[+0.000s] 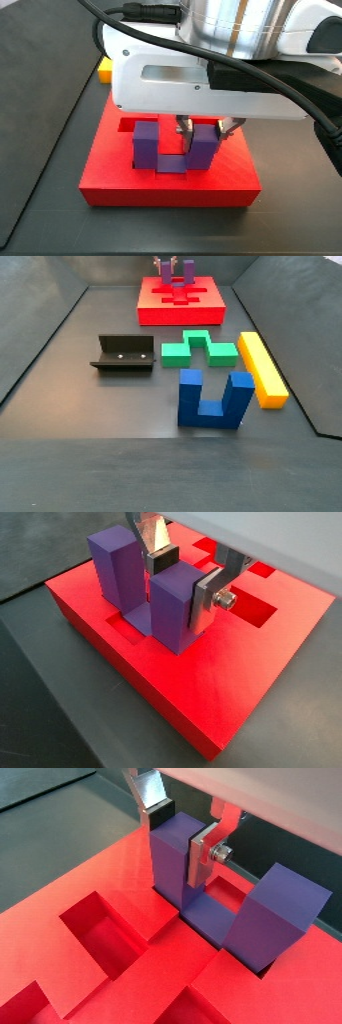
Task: Pick up the purple object. Move up. Move to above the board. Insert the purple object.
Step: Insert the purple object.
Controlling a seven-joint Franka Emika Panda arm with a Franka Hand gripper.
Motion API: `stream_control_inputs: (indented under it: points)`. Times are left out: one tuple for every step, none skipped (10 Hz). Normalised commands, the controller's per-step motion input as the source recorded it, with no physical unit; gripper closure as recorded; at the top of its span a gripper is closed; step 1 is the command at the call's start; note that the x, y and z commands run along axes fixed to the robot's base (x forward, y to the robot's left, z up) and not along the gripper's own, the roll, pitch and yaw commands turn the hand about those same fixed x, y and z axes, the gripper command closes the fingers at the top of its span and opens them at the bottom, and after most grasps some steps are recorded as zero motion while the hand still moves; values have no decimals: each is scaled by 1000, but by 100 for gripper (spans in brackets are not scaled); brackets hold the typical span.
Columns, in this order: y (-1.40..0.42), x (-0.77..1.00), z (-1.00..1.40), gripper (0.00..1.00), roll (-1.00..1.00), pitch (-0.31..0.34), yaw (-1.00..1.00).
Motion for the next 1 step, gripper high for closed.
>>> stream_control_inputs:
  points:
    - [0,0,0,100,0,0,0]
